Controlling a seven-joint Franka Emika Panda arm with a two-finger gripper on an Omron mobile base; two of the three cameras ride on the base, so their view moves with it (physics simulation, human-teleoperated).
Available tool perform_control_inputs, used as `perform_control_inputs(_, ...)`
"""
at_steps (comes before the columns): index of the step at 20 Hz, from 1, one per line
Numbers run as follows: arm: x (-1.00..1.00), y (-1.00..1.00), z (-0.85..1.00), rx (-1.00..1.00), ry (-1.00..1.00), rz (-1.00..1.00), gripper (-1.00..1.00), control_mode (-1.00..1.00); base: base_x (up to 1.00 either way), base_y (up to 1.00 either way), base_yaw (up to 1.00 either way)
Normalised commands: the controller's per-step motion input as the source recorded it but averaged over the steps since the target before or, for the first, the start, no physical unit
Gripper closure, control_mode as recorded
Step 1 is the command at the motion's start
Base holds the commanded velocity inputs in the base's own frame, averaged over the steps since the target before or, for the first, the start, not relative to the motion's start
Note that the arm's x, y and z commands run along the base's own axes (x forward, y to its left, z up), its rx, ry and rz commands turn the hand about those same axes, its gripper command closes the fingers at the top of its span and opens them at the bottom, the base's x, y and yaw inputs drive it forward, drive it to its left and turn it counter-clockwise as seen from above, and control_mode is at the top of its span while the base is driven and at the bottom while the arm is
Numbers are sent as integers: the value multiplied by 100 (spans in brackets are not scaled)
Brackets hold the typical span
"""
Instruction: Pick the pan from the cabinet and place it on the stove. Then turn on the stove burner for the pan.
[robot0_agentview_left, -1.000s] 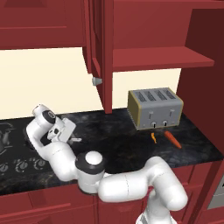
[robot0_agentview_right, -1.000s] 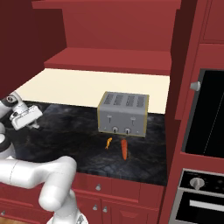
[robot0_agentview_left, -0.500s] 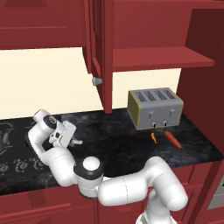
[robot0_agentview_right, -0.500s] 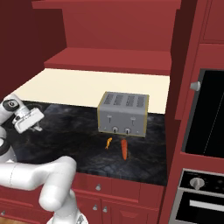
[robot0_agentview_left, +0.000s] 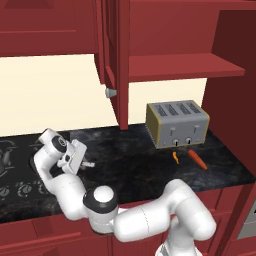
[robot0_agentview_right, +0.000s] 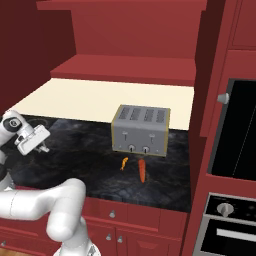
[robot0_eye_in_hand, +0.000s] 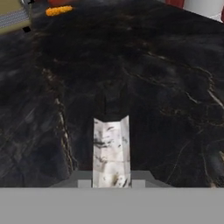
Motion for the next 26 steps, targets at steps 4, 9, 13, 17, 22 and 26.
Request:
perform_control_inputs(4, 4, 17, -4, 0, -6, 0, -100, -100, 0, 0, 0)
perform_control_inputs(9, 2, 9, 0, 1, -6, 0, -100, -100, 0, 0, 0)
perform_control_inputs(13, -11, 11, 14, 1, -5, 0, -100, -100, 0, 0, 0)
perform_control_inputs(17, -41, 21, 20, 2, -4, 0, -100, -100, 0, 0, 0)
perform_control_inputs(22, -59, 14, 24, 3, -5, 0, -100, -100, 0, 0, 0)
perform_control_inputs(26, -68, 4, 21, 4, -11, 0, -100, -100, 0, 0, 0)
